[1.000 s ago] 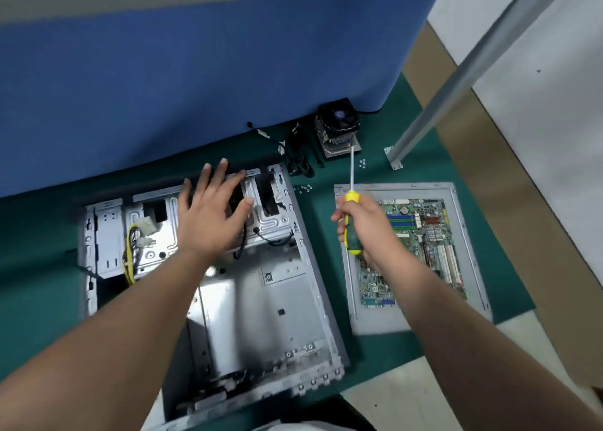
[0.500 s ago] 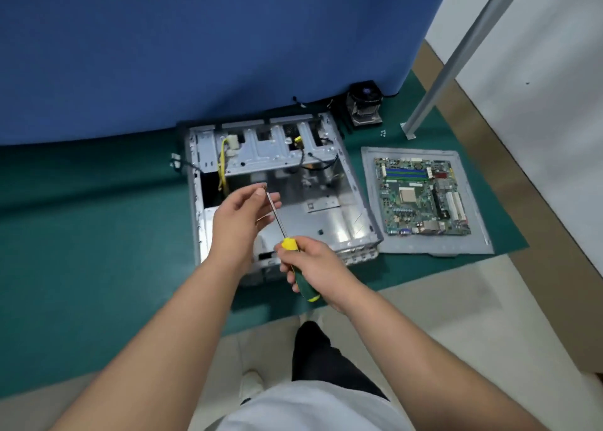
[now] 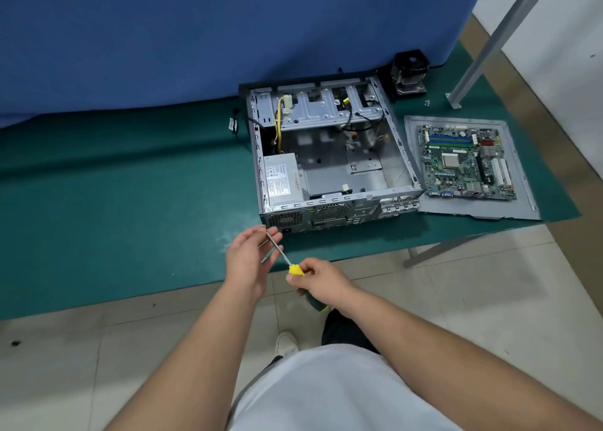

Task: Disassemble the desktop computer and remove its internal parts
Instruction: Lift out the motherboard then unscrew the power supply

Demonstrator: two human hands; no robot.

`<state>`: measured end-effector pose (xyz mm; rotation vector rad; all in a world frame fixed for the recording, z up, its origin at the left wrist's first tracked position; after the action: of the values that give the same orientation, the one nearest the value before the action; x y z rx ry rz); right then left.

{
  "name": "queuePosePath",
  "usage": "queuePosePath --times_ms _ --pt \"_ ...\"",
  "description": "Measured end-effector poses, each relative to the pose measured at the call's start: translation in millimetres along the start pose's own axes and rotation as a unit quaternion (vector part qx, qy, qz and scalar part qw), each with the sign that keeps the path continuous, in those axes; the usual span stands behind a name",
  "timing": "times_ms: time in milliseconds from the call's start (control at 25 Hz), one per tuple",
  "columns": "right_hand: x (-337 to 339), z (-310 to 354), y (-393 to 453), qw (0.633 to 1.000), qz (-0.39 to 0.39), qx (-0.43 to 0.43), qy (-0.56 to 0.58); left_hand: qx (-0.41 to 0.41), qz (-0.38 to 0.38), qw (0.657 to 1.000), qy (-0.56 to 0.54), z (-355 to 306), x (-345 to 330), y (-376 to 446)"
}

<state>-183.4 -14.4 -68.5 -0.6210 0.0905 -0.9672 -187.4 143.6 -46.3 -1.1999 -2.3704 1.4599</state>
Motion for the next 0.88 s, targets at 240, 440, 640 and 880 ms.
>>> queuePosePath --times_ms 240,440,640,880 --pt "-3.7 0.8 -5.5 0.998 0.021 -0.025 0.047 0.025 0.003 0.998 0.056 -0.5 -12.1 4.8" --pt "-4.8 6.0 -3.6 0.996 0.014 -0.035 0.086 0.037 -0.007 0.998 0.055 -3.2 -20.6 11.3" --pt "-6.9 5.9 -0.8 0.994 0.014 -0.050 0.094 0.042 -0.015 0.998 0.049 -5.7 -19.0 15.0" --pt "-10.3 6.8 2.5 0.993 0.013 -0.054 0.104 0.048 -0.012 0.997 0.055 -10.5 -15.9 16.9"
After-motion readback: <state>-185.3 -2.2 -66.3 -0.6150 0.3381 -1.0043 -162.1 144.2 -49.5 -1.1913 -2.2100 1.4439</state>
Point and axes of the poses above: each hand's wrist, its own y-axis towards the middle knuckle, its own x-axis out of the back of the hand, z = x × y, the point moved 4 cm from there along y, towards the middle knuckle, and after that the axes turned 10 degrees about x, right-handed, at the moved point
